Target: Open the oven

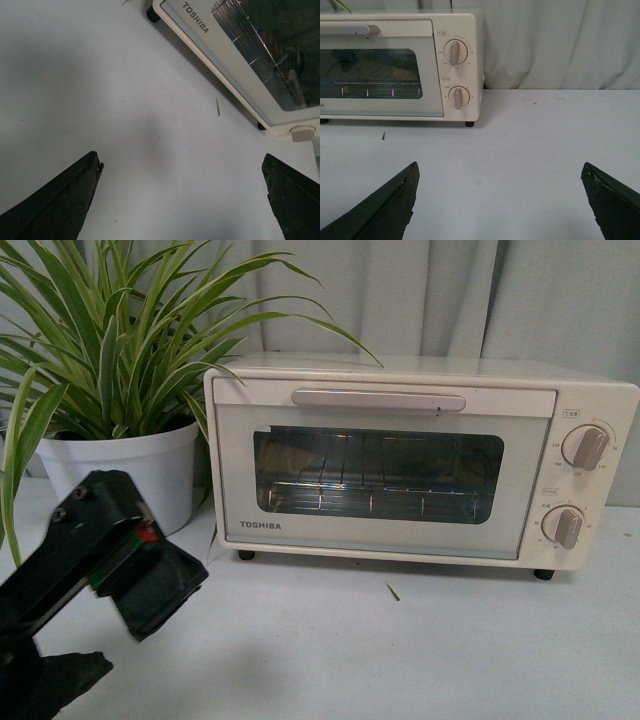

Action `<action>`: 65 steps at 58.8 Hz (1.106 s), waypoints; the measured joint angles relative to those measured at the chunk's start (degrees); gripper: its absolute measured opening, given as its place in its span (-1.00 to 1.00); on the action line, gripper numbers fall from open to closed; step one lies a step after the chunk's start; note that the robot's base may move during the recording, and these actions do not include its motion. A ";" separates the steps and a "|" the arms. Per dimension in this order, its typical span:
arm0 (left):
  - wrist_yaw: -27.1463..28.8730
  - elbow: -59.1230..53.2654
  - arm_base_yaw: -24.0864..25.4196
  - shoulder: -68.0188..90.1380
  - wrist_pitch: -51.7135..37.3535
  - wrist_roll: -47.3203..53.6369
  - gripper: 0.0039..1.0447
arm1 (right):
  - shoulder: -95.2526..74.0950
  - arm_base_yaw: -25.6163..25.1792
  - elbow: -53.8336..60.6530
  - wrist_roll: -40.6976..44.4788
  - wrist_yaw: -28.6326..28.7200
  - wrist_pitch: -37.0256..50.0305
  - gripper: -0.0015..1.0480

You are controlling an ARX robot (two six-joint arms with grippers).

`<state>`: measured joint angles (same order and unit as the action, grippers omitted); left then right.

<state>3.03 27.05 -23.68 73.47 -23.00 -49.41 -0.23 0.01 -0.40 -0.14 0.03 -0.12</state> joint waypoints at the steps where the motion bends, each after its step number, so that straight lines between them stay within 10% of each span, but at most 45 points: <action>1: 0.00 0.50 -0.09 0.83 -0.33 -0.61 0.88 | 0.00 0.00 0.00 0.00 0.00 -0.02 0.82; 53: -1.86 13.20 -0.92 24.59 -8.41 -12.70 0.88 | 0.00 0.00 0.00 0.00 0.00 -0.02 0.82; 58: -1.77 13.22 -0.70 24.85 -8.87 -12.98 0.88 | -4.59 -2.16 -2.75 -7.21 10.67 -5.99 0.82; 65: -1.75 13.22 -0.68 24.85 -8.92 -13.22 0.88 | -12.33 0.20 -5.38 -11.67 8.74 -2.80 0.82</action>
<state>1.28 40.27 -24.36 98.32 -31.92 -62.63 -12.56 0.21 -5.78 -11.81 8.78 -2.92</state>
